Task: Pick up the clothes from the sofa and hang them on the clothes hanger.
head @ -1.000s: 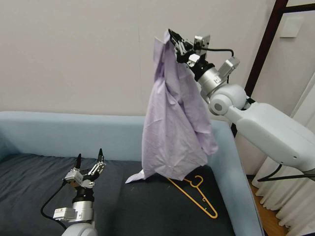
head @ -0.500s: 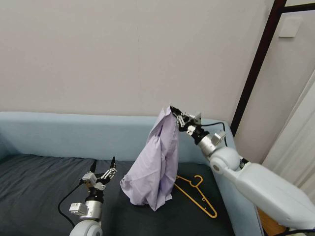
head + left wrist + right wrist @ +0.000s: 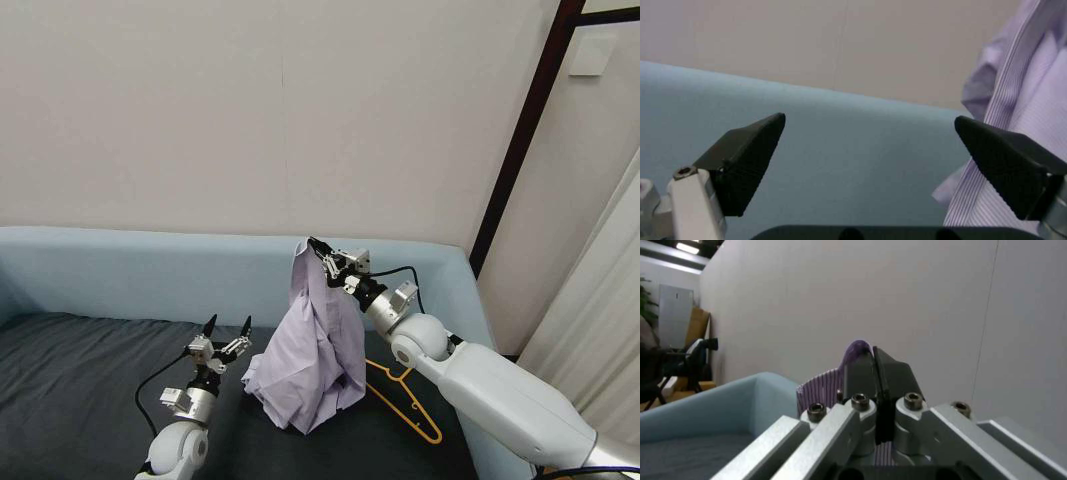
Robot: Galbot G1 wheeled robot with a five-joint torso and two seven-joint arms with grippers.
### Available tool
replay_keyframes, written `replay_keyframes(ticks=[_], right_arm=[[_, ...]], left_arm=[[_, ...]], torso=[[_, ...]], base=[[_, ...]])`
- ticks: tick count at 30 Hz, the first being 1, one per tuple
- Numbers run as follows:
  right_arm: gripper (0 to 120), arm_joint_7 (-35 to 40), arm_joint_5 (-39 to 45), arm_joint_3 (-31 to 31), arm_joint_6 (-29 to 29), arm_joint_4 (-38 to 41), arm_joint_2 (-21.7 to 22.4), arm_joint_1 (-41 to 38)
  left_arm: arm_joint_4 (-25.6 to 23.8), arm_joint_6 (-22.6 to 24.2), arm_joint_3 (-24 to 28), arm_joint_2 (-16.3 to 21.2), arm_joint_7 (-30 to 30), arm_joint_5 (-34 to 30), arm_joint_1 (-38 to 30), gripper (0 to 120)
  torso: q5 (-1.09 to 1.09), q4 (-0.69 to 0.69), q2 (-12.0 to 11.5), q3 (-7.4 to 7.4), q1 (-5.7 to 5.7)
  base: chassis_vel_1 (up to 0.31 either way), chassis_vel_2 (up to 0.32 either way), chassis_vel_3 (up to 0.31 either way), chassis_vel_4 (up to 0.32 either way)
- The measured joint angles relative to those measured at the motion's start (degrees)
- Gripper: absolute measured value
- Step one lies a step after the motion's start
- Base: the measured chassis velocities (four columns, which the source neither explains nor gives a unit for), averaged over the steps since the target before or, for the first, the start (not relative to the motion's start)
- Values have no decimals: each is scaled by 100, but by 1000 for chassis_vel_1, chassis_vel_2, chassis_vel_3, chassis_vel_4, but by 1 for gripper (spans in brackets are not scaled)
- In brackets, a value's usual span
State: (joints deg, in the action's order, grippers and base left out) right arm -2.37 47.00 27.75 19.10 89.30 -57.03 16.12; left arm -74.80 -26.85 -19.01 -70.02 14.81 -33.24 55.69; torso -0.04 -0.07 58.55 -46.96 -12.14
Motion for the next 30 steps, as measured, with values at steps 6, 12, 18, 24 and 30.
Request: replay_keyframes(ticks=[6, 12, 18, 24, 30], right_arm=[[0, -3, 21, -1, -16, 47, 25, 0], [0, -3, 45, -23, -17, 39, 1, -27], [0, 3, 47, -47, -20, 38, 27, -35], [0, 14, 46, -66, -20, 36, 63, -36], [0, 16, 50, -79, -20, 7, 77, -51]], left_arm=[[839, -175, 147, -141, 249, 417, -349, 100], [1325, -388, 243, -350, 511, 774, -375, 100], [1638, -507, 323, -630, 623, 972, -359, 100], [1866, -508, 430, -755, 742, 937, -468, 100], [1883, -531, 438, -654, 953, 858, -485, 100]], torso=[[1, 0, 0, 0, 0], [0, 2, 0, 0, 0], [1, 1, 0, 0, 0], [1, 0, 0, 0, 0], [-1, -1, 0, 0, 0]], base=[[0, 0, 0, 0], [0, 0, 0, 0], [0, 0, 0, 0], [0, 0, 0, 0], [0, 0, 0, 0]])
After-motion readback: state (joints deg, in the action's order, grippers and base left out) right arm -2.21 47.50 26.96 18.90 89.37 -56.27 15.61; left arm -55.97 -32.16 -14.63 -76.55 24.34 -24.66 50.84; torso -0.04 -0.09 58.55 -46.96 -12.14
